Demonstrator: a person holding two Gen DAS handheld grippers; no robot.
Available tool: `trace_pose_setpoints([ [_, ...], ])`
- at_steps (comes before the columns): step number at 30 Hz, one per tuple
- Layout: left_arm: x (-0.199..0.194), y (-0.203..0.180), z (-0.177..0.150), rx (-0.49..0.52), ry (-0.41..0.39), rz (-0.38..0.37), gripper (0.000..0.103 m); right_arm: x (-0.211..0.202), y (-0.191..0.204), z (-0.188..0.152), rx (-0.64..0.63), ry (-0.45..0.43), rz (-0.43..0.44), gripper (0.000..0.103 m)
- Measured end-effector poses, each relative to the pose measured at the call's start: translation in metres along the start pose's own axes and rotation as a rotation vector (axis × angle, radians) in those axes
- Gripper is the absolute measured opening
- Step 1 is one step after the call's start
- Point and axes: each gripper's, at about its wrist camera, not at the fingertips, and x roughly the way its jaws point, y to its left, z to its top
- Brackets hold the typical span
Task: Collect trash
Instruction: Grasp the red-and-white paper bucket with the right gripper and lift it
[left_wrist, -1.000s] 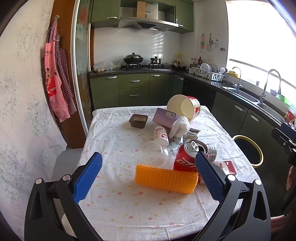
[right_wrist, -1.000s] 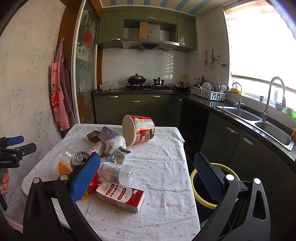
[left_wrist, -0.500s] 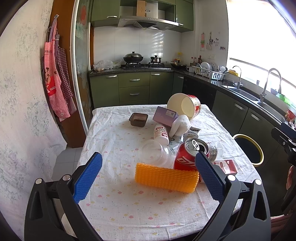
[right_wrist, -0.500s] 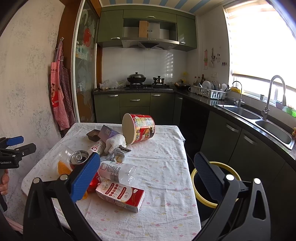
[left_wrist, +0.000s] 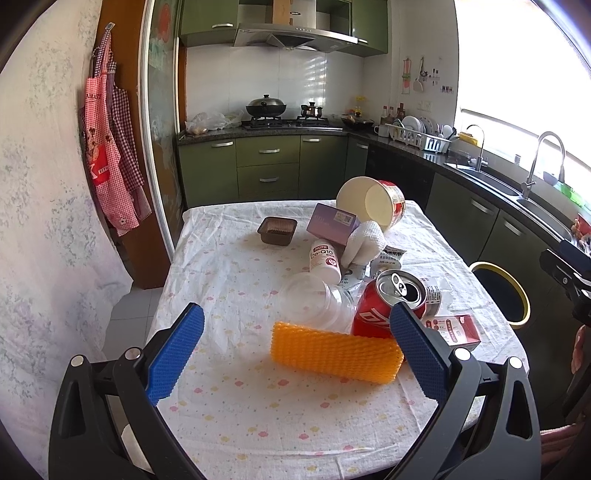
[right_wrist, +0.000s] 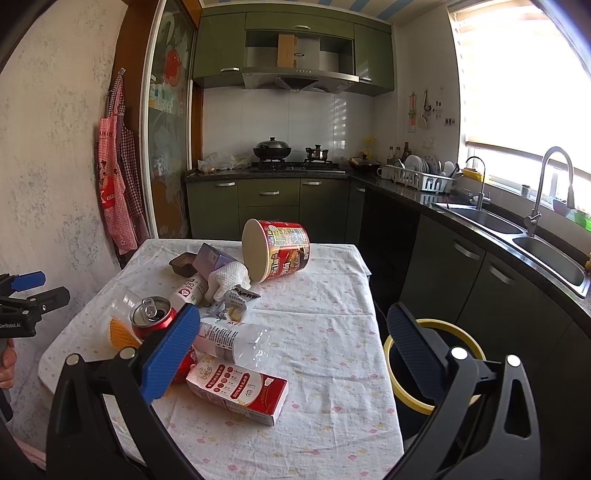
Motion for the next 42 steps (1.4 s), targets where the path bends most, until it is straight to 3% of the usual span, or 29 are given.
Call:
trace_pose_setpoints([
  [6,0.019,0.007,0.01,-0.012,0.007,0.001,0.099,0.046,0.013,0.03,-0.091,0.019,-0.016,0.097],
  [14,0.06,0.023,0.024,-0.057,0.05,-0.022,0.099,0.155,0.04,0.069,-0.225,0.085,-0.068,0.097],
  [20,0.084,0.031,0.035,-0.057,0.055,-0.024,0.099,0.246,0.062,0.087,-0.332,0.179,-0.142,0.083],
  [24,0.098,0.036,0.042,-0.065,0.05,-0.033,0.099,0.292,0.08,0.081,-0.418,0.235,-0.191,0.081],
  [30,0.114,0.035,0.045,-0.049,0.067,-0.054,0.099,0.342,0.089,0.069,-0.499,0.286,-0.317,0.059],
  [32,0.118,0.034,0.045,-0.041,0.072,-0.057,0.099,0.349,0.087,0.068,-0.503,0.286,-0.345,0.047],
  [40,0.133,0.038,0.044,-0.048,0.092,-0.068,0.099,0.363,0.068,0.077,-0.491,0.269,-0.377,0.011],
  [42,0.134,0.037,0.043,-0.041,0.095,-0.069,0.099,0.368,0.057,0.085,-0.459,0.286,-0.358,0.008],
])
